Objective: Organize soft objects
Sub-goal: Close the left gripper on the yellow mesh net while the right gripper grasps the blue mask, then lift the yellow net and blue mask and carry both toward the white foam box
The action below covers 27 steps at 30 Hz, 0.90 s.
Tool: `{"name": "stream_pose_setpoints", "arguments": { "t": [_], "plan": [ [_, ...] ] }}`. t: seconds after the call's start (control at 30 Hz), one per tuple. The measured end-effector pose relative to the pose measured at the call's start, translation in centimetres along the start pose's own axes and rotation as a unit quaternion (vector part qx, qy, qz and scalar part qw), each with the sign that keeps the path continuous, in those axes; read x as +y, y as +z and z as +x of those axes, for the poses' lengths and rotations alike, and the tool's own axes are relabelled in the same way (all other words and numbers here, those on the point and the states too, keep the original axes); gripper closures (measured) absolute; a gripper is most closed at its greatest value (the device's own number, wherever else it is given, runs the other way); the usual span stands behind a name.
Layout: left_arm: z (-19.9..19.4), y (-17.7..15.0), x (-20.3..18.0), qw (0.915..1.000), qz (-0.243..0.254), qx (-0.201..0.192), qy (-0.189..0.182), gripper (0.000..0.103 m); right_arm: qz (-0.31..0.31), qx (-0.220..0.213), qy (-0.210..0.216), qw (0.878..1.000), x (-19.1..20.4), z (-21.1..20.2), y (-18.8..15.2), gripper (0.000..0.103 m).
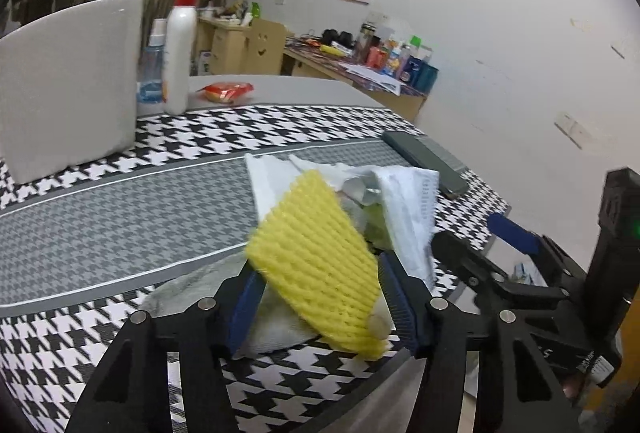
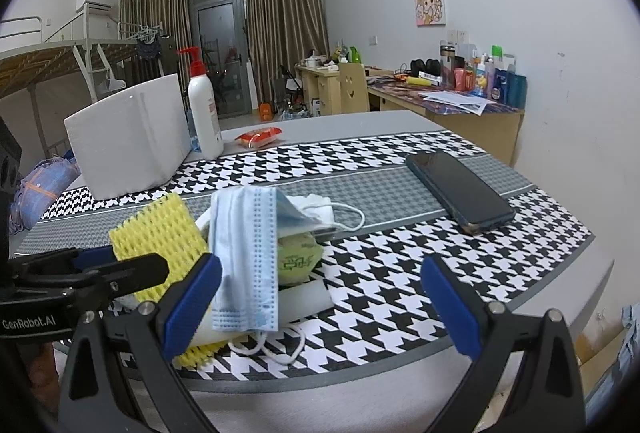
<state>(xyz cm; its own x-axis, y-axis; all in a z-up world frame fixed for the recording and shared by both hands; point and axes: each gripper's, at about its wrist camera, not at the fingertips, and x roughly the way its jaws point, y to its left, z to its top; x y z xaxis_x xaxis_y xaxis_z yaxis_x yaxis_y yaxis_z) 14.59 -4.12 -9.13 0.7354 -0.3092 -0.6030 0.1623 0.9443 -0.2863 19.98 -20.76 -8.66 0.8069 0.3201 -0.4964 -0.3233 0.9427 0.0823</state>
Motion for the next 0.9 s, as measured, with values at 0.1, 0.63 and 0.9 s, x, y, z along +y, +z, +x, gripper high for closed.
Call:
{"name": "stream_pose_setpoints", "arguments": {
  "t": [0.1, 0.63, 0.9],
  "plan": [
    [-0.2, -0.1, -0.4, 1.0000, 0.008, -0.002, -0.005, 0.057, 0.000, 0.002, 0.000, 1.000, 0.0, 0.1, 0.0, 0.002],
    [0.0, -0.1, -0.5, 0.9995, 0.026, 0.004, -0.017, 0.087, 0.001, 0.033, 0.058, 0.998, 0.5, 1.3, -0.1, 0.011],
    [0.0, -0.2, -0.6, 0.9993, 0.035, 0.005, -0.011, 0.087, -0.001, 0.067, 0.091, 0.994, 1.2, 1.4, -0.9, 0.058]
  ]
}}
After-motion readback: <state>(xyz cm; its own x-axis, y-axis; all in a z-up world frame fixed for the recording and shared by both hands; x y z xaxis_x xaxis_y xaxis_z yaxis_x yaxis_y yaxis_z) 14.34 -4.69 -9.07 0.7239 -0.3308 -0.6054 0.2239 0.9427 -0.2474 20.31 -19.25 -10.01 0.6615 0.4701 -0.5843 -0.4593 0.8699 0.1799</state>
